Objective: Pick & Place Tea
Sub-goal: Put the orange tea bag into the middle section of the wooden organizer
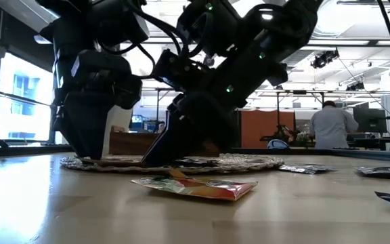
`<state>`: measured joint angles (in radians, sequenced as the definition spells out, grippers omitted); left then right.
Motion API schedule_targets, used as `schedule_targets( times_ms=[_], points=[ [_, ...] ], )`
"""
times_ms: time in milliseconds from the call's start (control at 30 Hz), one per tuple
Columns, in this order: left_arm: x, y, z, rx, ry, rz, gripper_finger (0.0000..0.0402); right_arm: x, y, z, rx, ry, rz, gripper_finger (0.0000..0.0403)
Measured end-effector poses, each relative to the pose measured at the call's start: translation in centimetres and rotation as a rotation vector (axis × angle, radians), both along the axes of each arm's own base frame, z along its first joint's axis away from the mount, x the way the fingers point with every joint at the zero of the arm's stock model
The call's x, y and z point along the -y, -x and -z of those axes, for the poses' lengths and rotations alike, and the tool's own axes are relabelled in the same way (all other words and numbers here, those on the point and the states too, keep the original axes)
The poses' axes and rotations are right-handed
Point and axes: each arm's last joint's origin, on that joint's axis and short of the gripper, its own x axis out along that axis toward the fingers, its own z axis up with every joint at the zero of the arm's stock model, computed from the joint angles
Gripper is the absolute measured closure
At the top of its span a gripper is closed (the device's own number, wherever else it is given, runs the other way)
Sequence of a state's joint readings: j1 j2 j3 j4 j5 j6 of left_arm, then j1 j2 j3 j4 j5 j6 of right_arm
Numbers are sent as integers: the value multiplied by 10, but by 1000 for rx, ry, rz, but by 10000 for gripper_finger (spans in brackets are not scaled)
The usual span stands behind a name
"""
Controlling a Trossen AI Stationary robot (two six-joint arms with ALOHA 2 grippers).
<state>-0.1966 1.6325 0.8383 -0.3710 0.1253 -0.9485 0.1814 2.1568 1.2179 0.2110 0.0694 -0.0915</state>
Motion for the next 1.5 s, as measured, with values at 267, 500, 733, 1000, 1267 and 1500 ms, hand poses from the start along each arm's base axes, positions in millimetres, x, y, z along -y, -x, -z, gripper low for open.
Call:
schedule_targets(
  times_ms=[267, 500, 733, 1000, 1267, 1500],
  points=[
    [0, 0, 0, 5, -14, 23, 263, 3, -1, 1, -2, -38, 1, 305],
    [-1, 1, 1, 2, -34, 47, 335, 3, -2, 1, 13, -57, -23, 305],
    [-1, 1, -1, 12, -40, 51, 393, 2, -2, -1, 22, -43, -40, 305],
    [0, 1, -25, -18, -34, 100, 400, 5, 13, -47, -18, -22, -29, 305],
    [-20, -14, -89, -60, -302, 245, 401, 14, 57, -105, -181, 49, 151, 305],
    [-70, -29, -144, -12, -608, 346, 401, 2, 114, -122, -341, -92, 297, 305]
  ],
)
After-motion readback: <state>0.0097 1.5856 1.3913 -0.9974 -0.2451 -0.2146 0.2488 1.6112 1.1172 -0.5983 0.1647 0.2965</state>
